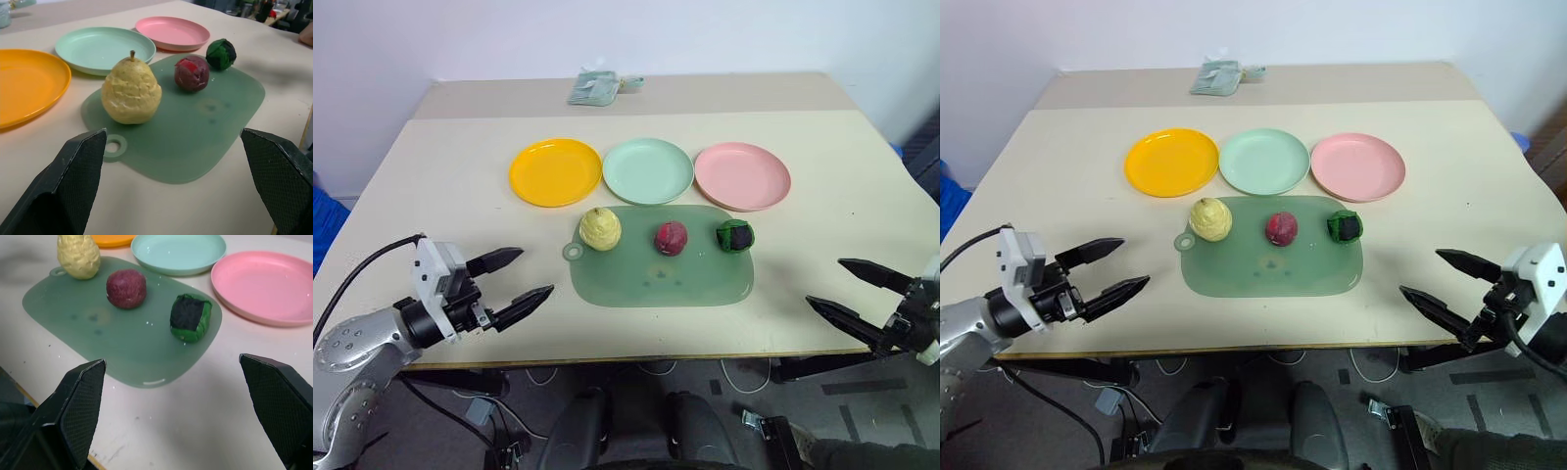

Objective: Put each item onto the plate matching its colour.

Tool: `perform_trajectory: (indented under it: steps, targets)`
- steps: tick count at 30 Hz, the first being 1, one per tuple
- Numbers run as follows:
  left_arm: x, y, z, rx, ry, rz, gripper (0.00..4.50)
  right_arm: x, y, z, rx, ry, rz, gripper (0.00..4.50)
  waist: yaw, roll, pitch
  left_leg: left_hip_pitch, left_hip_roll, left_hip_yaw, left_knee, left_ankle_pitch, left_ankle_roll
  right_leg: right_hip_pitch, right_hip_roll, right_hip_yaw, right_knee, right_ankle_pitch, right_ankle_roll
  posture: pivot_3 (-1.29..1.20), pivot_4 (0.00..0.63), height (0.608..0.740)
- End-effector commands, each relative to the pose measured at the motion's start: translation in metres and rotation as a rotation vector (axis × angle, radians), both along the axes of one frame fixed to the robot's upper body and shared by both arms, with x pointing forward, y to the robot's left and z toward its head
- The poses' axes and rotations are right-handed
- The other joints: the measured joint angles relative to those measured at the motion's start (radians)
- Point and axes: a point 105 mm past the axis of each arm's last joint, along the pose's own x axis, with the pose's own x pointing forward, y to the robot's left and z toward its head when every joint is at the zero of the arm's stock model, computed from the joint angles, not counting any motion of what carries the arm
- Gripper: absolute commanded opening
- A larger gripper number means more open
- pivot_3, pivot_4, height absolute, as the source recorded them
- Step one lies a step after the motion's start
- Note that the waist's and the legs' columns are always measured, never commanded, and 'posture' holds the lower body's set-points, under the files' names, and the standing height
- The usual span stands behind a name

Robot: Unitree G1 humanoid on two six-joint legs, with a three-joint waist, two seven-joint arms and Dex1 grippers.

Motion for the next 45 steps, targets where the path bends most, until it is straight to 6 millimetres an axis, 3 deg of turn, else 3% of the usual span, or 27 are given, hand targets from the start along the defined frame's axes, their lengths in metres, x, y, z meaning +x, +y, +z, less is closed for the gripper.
perform_trajectory:
  steps: [1, 16, 26, 36, 45]
  targets:
    - [-0.002, -0.004, 0.006, 0.02, -0.02, -0.003, 4.5, 0.001, 0.008, 0.013, -0.019, -0.041, 0.028, 4.46, 0.0, 0.0, 0.0, 0.0, 0.0, 0.0, 0.0, 0.0, 0.0, 0.0, 0.0, 0.0, 0.0, 0.0, 0.0, 0.0, 0.15, 0.74]
    - [0.007, -0.008, 0.009, 0.025, -0.092, 0.07, 4.5, 0.008, 0.019, 0.016, -0.002, -0.056, 0.052, 4.46, 0.001, 0.0, 0.0, 0.0, 0.0, 0.0, 0.0, 0.0, 0.0, 0.0, 0.0, 0.0, 0.0, 0.0, 0.0, 0.0, 0.15, 0.74]
    - [0.024, -0.015, 0.007, -0.032, -0.04, 0.108, 4.5, 0.025, 0.071, 0.038, 0.077, -0.154, 0.292, 4.46, 0.001, 0.0, 0.0, 0.0, 0.0, 0.0, 0.001, 0.0, 0.001, 0.0, 0.0, -0.001, 0.0, 0.0, 0.0, 0.0, 0.15, 0.74]
    - [0.055, -0.045, 0.016, -0.059, 0.015, 0.114, 4.5, 0.038, 0.084, 0.025, -0.001, -0.128, 0.448, 4.46, 0.002, -0.001, 0.0, 0.0, -0.001, 0.0, 0.002, 0.001, 0.001, 0.0, 0.001, -0.002, 0.001, 0.001, 0.001, 0.0, 0.15, 0.74]
    - [0.085, -0.073, -0.002, -0.02, 0.053, 0.14, 4.5, 0.05, 0.085, 0.02, -0.03, -0.14, 0.501, 4.46, 0.001, -0.001, 0.0, 0.0, -0.002, 0.0, 0.002, 0.001, 0.001, 0.0, 0.002, -0.002, 0.003, 0.003, 0.005, 0.0, 0.15, 0.74]
